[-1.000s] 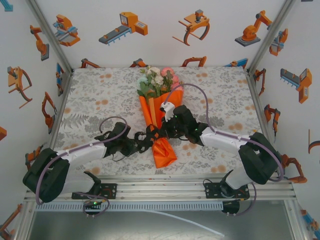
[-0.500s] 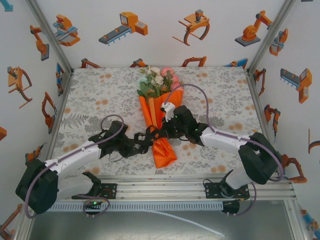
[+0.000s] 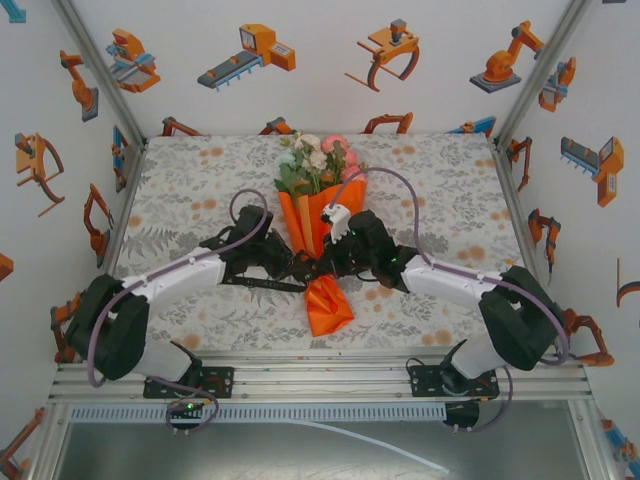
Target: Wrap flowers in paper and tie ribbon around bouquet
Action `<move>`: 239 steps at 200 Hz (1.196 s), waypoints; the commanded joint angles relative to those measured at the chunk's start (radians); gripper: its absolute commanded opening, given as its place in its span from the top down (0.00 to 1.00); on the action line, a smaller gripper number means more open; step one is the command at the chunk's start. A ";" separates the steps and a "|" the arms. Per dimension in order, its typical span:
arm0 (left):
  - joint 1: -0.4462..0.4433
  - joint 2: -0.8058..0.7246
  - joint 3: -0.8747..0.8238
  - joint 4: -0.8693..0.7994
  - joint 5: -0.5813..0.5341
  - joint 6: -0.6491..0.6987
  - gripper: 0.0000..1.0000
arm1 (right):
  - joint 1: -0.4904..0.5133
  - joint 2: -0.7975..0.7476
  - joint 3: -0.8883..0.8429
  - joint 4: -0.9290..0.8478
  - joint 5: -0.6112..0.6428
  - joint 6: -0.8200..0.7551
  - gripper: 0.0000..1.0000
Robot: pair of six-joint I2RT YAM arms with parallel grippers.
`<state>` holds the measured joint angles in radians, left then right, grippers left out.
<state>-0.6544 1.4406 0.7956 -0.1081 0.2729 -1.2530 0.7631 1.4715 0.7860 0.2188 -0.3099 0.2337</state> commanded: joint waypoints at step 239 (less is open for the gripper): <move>0.023 0.140 -0.091 0.363 0.117 -0.109 1.00 | 0.018 0.066 0.010 0.079 -0.186 0.072 0.88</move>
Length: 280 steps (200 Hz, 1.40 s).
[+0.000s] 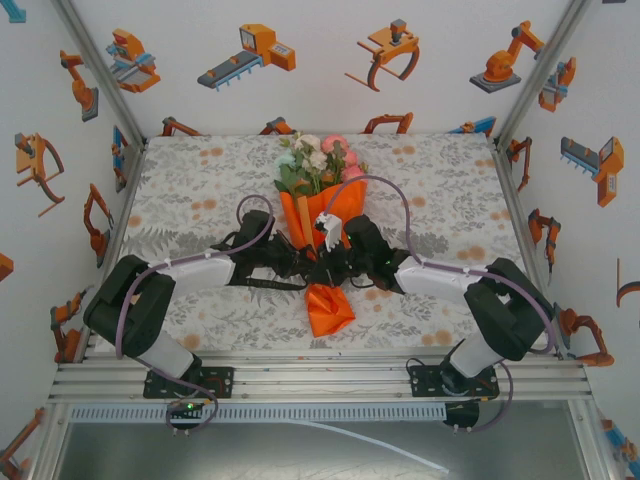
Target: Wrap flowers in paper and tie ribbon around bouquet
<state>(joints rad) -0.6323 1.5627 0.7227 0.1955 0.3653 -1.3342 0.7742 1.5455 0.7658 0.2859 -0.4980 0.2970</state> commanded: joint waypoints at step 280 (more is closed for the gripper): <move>0.004 0.051 -0.009 0.049 0.037 -0.036 1.00 | -0.054 -0.064 -0.028 -0.013 0.136 0.087 0.77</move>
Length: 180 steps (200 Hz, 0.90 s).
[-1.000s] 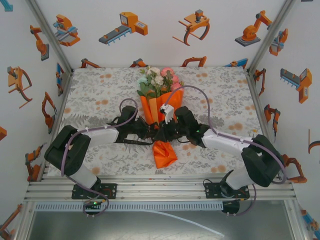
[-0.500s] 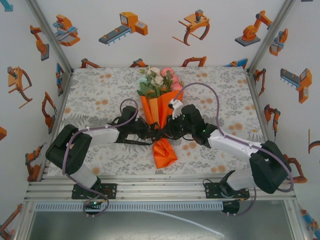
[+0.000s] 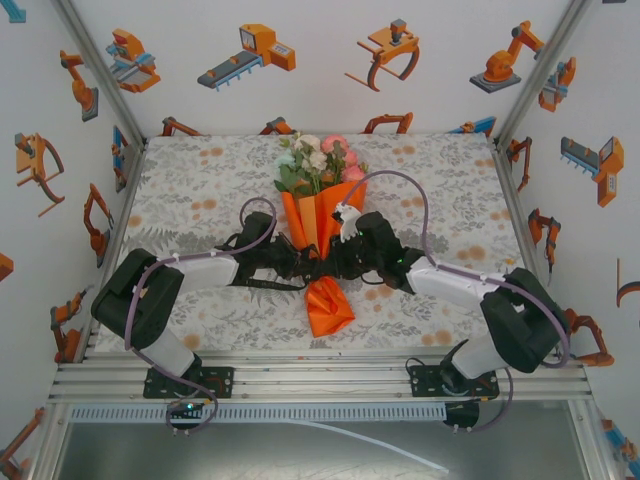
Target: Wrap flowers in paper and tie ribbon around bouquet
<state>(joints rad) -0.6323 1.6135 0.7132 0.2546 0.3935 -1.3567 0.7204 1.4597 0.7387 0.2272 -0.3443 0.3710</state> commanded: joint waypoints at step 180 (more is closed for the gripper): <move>0.006 0.012 -0.011 0.038 0.024 -0.028 1.00 | 0.001 0.089 0.036 0.081 -0.053 0.026 0.90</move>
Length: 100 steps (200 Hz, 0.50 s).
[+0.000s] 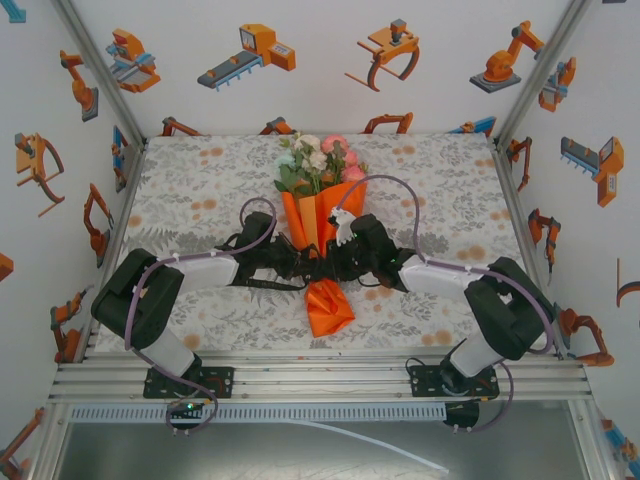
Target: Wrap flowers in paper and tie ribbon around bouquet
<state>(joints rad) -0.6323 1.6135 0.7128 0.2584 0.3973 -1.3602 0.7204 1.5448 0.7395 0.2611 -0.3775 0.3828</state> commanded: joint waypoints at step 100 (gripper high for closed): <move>0.020 -0.240 0.028 -0.337 -0.198 0.169 0.59 | 0.001 -0.060 0.012 -0.014 0.063 -0.021 1.00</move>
<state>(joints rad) -0.5869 1.4361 0.6727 0.1127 0.3080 -1.3094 0.7204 1.4998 0.7395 0.2440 -0.3237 0.3775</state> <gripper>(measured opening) 0.382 0.004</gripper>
